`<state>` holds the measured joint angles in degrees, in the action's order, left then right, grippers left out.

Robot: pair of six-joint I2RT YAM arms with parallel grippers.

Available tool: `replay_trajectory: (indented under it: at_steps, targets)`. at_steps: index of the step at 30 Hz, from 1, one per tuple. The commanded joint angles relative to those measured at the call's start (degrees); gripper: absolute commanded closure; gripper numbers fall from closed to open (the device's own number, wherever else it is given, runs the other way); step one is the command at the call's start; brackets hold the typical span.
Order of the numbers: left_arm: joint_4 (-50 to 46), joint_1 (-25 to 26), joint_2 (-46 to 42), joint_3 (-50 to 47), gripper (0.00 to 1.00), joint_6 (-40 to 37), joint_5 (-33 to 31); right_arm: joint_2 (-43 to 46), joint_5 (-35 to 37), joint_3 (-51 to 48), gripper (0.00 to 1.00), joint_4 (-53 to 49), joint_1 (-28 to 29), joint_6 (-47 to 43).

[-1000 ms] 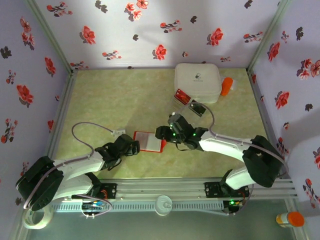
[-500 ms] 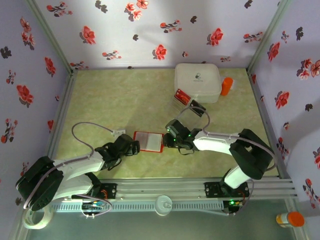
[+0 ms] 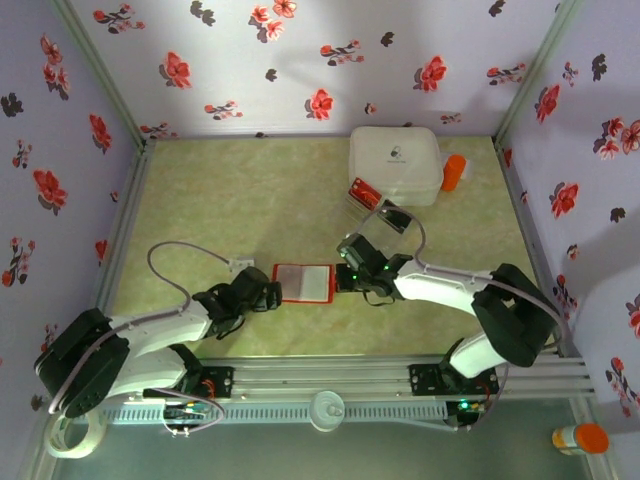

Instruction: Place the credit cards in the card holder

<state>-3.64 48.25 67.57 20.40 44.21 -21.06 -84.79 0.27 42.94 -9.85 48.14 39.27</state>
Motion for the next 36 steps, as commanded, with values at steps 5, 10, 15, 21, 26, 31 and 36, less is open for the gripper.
replay_trajectory:
  at_steps: [5, 10, 15, 21, 26, 31, 36]
  targets:
    - [2.8, 3.3, 4.1, 3.3, 0.00, -0.4, 2.4, 2.7, 0.9, -0.9, 1.00, -3.5, -0.6, -2.9]
    - [2.9, 4.6, 5.1, 4.1, 0.00, 0.0, 2.0, 4.5, 1.5, -2.4, 1.00, -4.3, -1.0, -2.8]
    - [2.5, 5.7, 4.6, 3.8, 0.00, 0.9, 1.1, 6.8, 2.5, -2.6, 0.75, -6.6, -2.1, -2.6]
    - [2.3, 6.3, 3.7, 2.8, 0.00, 1.9, 0.2, 10.3, 1.7, -0.4, 0.74, -8.1, -2.7, -2.1]
    - [2.2, 6.4, 3.3, 2.3, 0.00, 2.1, -0.3, 7.2, -3.5, 3.5, 0.89, -6.2, -2.7, -2.0]
    - [1.7, 6.4, 2.7, 2.1, 0.00, 2.0, -1.0, 0.9, -8.1, 6.9, 0.98, -1.5, -1.4, -1.1]
    - [1.1, 6.4, 1.9, 2.2, 0.00, 1.9, -1.6, -6.4, -9.8, 11.2, 1.00, 1.5, 1.1, -0.9]
